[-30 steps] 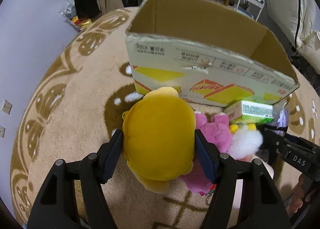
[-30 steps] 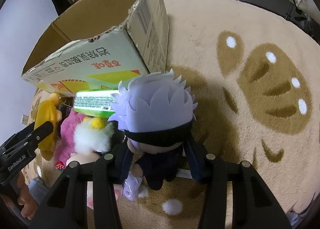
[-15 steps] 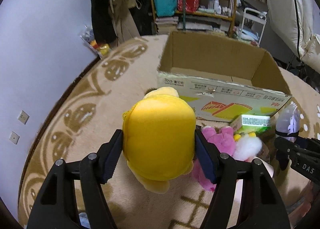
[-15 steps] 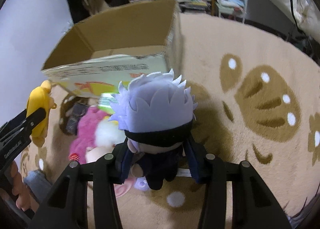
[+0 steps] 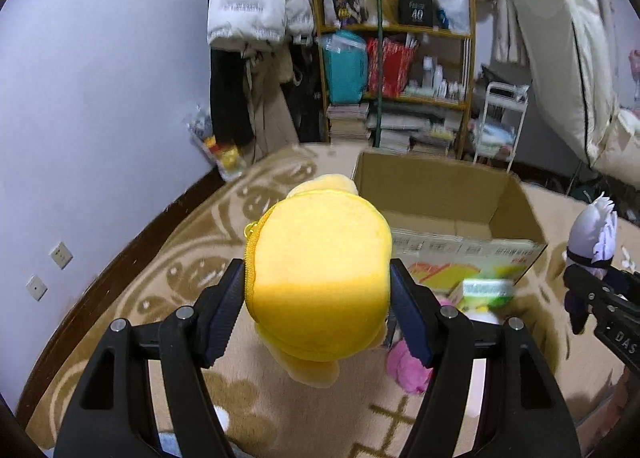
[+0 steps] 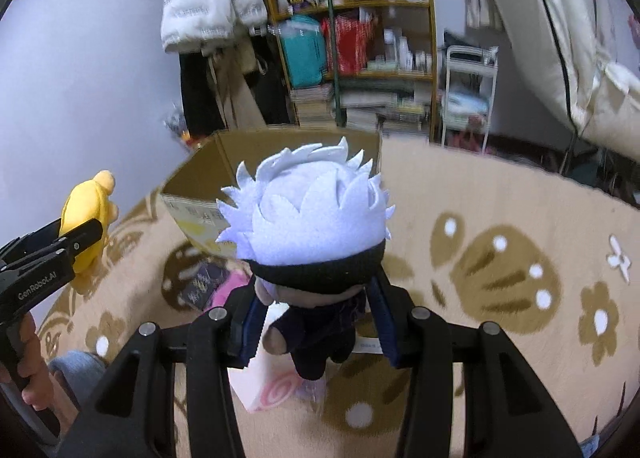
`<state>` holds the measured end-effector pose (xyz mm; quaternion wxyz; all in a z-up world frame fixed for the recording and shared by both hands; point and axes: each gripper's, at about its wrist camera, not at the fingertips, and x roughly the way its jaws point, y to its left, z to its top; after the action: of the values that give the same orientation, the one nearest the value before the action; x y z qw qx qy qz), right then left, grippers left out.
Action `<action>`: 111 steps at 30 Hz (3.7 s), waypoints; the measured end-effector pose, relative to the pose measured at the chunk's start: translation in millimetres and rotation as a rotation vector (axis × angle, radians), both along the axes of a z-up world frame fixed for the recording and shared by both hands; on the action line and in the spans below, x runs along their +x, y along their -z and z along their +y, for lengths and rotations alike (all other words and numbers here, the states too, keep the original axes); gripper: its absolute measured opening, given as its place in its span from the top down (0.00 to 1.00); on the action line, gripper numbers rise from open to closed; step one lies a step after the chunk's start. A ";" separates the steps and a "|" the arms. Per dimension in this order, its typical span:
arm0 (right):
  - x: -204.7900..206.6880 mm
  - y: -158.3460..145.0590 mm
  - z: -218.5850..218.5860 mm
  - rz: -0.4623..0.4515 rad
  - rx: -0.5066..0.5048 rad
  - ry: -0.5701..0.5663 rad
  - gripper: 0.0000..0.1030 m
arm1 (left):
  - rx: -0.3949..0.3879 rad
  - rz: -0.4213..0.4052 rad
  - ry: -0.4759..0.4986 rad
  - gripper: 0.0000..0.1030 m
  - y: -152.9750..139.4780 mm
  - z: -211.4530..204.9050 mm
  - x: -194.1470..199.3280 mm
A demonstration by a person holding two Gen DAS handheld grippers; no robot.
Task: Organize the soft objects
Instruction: 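Lift yellow plush with left gripper while right gripper lifts the doll over the box, then release yellow plush and doll into the box from both grippers, then grasp black tissue pack with left gripper while right gripper grasps pink roll cushion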
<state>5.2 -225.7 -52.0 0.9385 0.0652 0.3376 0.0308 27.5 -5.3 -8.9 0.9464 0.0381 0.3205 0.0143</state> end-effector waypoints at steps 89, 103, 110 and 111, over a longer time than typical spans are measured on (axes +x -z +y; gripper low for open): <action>81.5 -7.2 15.9 -0.075 0.007 -0.052 0.00 | 0.145 -0.014 0.092 0.02 14.2 -35.1 83.1; 29.0 -30.2 31.6 -0.084 -0.062 -0.053 0.00 | 0.120 0.106 0.078 0.02 9.1 -13.6 49.3; 10.7 -25.4 30.9 -0.045 -0.076 -0.050 0.00 | 0.181 0.157 0.081 0.02 16.9 -14.0 35.0; 9.0 -23.2 30.8 -0.035 -0.078 -0.048 0.00 | 0.192 0.168 0.081 0.02 18.5 -14.8 34.7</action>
<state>14.3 -194.9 -28.8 0.9451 0.0200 0.3236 0.0413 62.3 -20.1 -27.4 0.9080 0.1423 0.3941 0.0036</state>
